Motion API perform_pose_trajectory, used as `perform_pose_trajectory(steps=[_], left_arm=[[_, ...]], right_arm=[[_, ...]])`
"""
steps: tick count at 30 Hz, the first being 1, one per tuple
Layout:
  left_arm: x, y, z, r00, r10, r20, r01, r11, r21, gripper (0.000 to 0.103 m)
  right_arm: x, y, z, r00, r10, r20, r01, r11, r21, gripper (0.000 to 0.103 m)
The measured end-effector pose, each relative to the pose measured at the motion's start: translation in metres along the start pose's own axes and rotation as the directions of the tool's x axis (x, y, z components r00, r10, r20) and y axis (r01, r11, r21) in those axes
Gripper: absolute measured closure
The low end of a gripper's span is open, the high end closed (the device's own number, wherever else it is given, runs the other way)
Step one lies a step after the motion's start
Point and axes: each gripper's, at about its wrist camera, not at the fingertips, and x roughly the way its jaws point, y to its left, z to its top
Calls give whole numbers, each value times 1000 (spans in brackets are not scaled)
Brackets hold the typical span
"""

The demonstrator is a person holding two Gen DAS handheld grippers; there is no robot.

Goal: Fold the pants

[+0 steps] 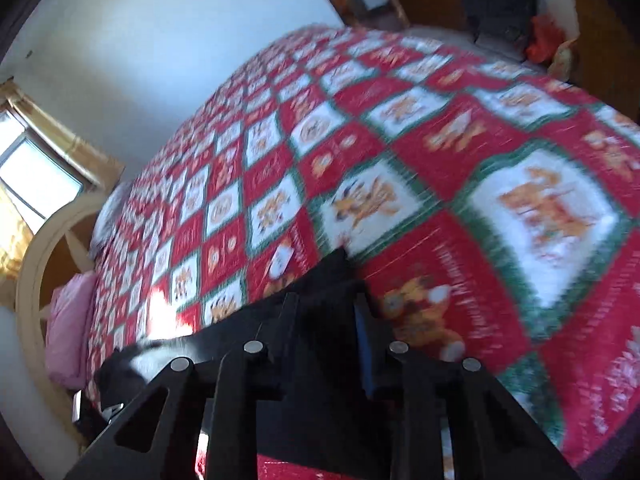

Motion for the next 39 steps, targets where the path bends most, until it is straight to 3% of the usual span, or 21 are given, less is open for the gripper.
perform_pose_trajectory(steps=[6, 10, 11, 12, 13, 15, 21, 26, 28, 33, 36, 39], left_arm=[[1, 1, 0, 1000, -15, -6, 15, 1000, 6, 92], [0, 2, -1, 1000, -23, -3, 23, 1000, 0, 92], [0, 2, -1, 1000, -24, 0, 24, 1000, -3, 92], [0, 3, -2, 1000, -26, 2, 26, 1000, -5, 92], [0, 3, -2, 1000, -30, 4, 30, 1000, -8, 92], [0, 5, -2, 999, -37, 6, 37, 999, -10, 92], [0, 0, 0, 1000, -12, 5, 12, 1000, 18, 92], [1, 1, 1, 1000, -5, 4, 4, 1000, 15, 92], [-1, -1, 0, 1000, 3, 12, -3, 1000, 22, 92], [-8, 0, -4, 1000, 11, 19, -12, 999, 35, 97], [-8, 4, -9, 1000, -11, 23, 10, 1000, 24, 97], [-9, 5, -8, 1000, -2, 28, 1, 1000, 13, 97]], right_arm=[[-20, 13, 10, 982, -66, 180, 76, 996, -53, 98], [5, 2, 10, 987, -117, 110, 124, 991, -53, 97], [9, 1, 6, 982, -160, 101, 167, 984, -65, 92], [7, -1, 2, 974, -198, 112, 206, 976, -66, 75], [0, -3, -1, 970, -198, 144, 208, 976, -57, 67], [-21, -10, -9, 965, -180, 189, 186, 982, -15, 62], [-69, -18, -47, 973, -103, 204, 94, 994, 58, 62], [-53, -11, -64, 987, -67, 143, 64, 998, 28, 63], [-52, -9, -66, 982, -83, 170, 80, 997, 22, 94], [-65, 12, -76, 973, -80, 218, 92, 995, -45, 97], [-55, 5, -80, 970, -154, 188, 164, 986, -39, 96], [-57, -5, -80, 974, -118, 192, 122, 993, -7, 95]])
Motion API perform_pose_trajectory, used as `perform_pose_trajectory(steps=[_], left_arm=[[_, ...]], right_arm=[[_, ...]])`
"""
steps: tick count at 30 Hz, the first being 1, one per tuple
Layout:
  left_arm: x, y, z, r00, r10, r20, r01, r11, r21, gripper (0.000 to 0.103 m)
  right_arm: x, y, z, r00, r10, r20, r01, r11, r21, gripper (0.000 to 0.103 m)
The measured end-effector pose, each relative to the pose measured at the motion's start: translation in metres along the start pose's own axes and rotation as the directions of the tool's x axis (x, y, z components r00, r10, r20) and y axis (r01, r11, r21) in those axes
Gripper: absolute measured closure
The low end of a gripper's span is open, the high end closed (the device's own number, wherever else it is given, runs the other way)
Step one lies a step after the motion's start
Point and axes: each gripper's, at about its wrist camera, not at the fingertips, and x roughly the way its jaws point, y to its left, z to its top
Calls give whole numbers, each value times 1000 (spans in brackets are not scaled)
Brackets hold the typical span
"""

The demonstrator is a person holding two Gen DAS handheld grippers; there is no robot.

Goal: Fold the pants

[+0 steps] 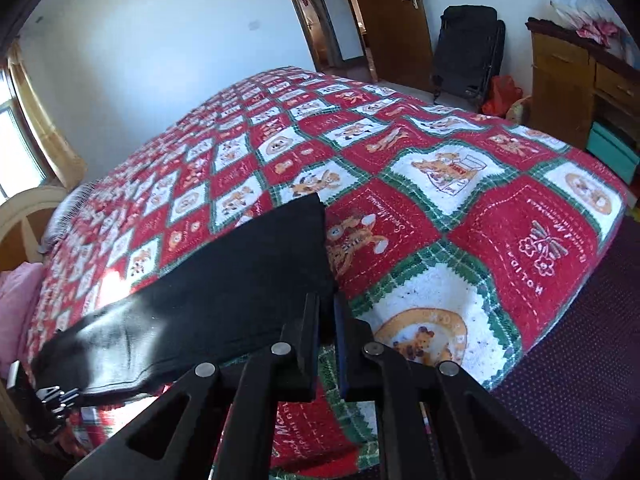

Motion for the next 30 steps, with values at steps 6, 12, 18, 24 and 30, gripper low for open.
perform_pose_trajectory(steps=[6, 12, 18, 24, 30], left_arm=[[-30, 9, 0, 999, 22, 43, -20, 999, -41, 95], [-67, 30, -3, 989, 109, 100, -103, 992, -68, 61], [-62, 59, -6, 984, 132, 117, -109, 977, -183, 60], [-44, 57, -30, 992, 113, 55, -101, 976, -194, 55], [-56, 54, -48, 994, 79, 80, -62, 977, -204, 54]], right_arm=[[-36, 21, 4, 987, -89, 133, 95, 995, -41, 42], [-22, 112, -6, 992, 105, 65, -84, 959, -269, 42], [49, 249, -62, 960, 235, -151, -279, 815, -508, 42], [98, 307, -136, 939, 134, -317, -305, 752, -585, 50], [73, 300, -165, 938, 70, -339, -293, 682, -670, 50]])
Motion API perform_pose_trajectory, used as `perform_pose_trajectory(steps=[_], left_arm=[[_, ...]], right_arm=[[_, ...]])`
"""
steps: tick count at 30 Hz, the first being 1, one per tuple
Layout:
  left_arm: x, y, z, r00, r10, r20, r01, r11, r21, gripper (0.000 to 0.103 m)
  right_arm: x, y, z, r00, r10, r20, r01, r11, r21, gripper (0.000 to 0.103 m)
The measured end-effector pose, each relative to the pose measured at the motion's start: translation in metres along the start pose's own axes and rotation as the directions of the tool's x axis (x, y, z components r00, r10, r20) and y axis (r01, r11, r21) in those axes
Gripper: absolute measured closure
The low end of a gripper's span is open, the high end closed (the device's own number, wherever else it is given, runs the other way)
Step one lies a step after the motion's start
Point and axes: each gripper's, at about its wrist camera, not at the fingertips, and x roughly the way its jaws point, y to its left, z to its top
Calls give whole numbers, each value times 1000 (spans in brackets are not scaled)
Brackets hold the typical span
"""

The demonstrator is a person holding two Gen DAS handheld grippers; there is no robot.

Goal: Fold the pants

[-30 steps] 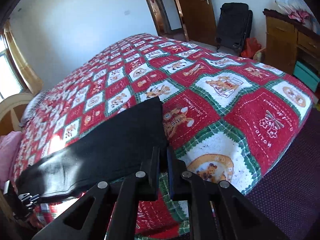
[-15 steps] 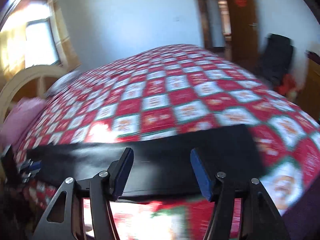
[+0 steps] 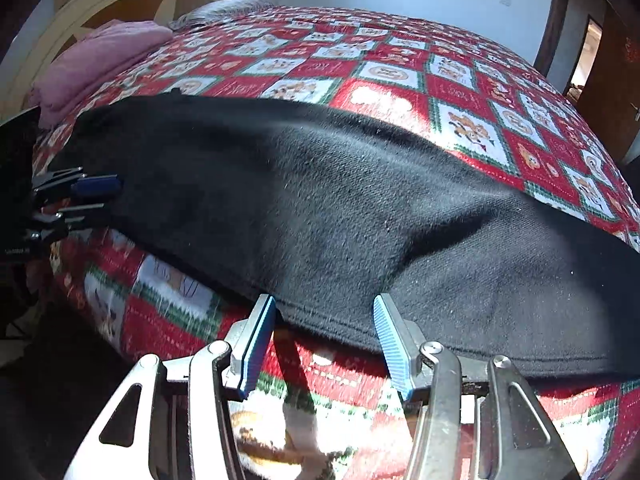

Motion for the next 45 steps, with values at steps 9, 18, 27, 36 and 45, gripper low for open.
perform_pose_trajectory(steps=[9, 18, 27, 36, 45], left_arm=[[-13, 0, 22, 995, 9, 95, -6, 1000, -31, 35], [19, -28, 10, 1000, 5, 5, -5, 997, 71, 35], [-16, 7, 5, 992, 108, 59, -107, 994, -29, 32], [-74, 76, 10, 921, 350, 169, -320, 930, -179, 23], [-78, 126, -26, 887, 452, 91, -415, 869, -271, 16]], right_arm=[[-11, -47, 86, 983, 49, 175, -73, 988, 134, 50], [52, -69, 120, 989, -111, 95, 93, 980, 178, 50], [30, 27, 49, 998, 17, 60, -16, 1000, -19, 49], [-2, 67, 39, 967, 23, 254, 14, 990, -143, 49], [20, 96, 36, 962, 201, 183, -168, 969, -179, 49]])
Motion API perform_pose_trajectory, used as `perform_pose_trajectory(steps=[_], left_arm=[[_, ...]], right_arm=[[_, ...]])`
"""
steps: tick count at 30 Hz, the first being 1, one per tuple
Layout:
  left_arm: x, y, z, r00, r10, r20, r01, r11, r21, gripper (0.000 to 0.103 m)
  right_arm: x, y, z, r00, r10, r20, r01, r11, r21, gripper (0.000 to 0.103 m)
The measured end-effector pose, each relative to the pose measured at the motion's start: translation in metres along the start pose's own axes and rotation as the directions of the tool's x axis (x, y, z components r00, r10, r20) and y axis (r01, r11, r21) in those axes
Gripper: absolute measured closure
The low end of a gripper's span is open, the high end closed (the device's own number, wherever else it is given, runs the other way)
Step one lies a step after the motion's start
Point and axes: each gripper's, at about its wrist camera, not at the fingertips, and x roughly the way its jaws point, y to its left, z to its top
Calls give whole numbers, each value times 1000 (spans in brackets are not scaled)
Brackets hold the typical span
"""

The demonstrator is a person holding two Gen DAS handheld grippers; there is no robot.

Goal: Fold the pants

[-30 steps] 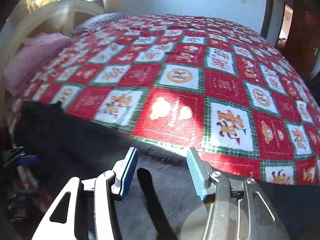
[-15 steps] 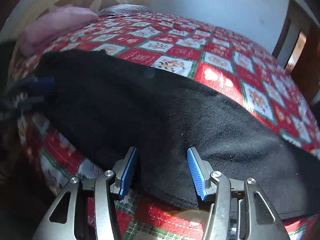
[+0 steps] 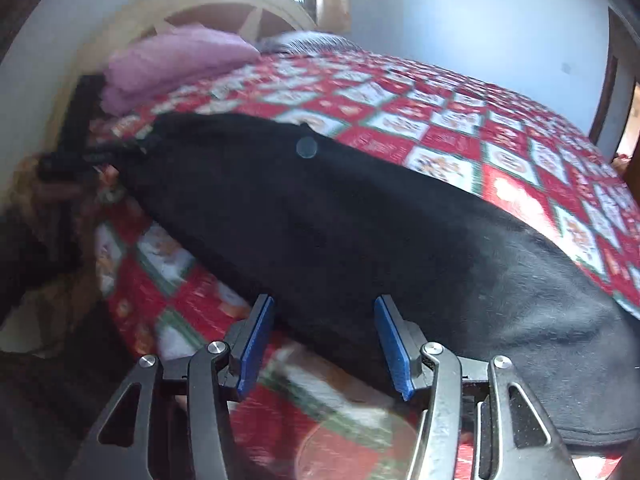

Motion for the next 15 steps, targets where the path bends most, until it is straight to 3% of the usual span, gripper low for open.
perform_pose_trajectory(steps=[2, 5, 7, 9, 12, 14, 15], left_arm=[[1, -2, -1, 1000, 19, 0, -19, 1000, 25, 16], [-5, 3, 2, 999, 18, 30, -18, 1000, 0, 16], [-13, 8, 7, 997, 39, 63, -38, 999, -14, 12], [-14, 17, 15, 995, 57, 76, -54, 998, -39, 7], [-5, 27, 24, 995, 91, 51, -88, 994, -67, 7], [9, 33, 28, 989, 148, 0, -148, 986, -75, 7], [12, 33, 28, 988, 155, 0, -155, 986, -69, 6]], right_arm=[[16, 3, -3, 996, -4, -85, 4, 1000, -3, 49], [8, 9, 0, 998, -1, -69, -1, 1000, -24, 48], [-1, -2, 2, 999, 34, -23, -33, 999, 32, 48], [-7, -8, 2, 1000, 17, 26, -18, 998, 56, 48], [-1, -12, 3, 998, -54, 24, 52, 996, 77, 48], [13, -20, 0, 998, -43, -53, 49, 993, 107, 48], [15, -16, -1, 997, -56, -44, 59, 995, 84, 48]])
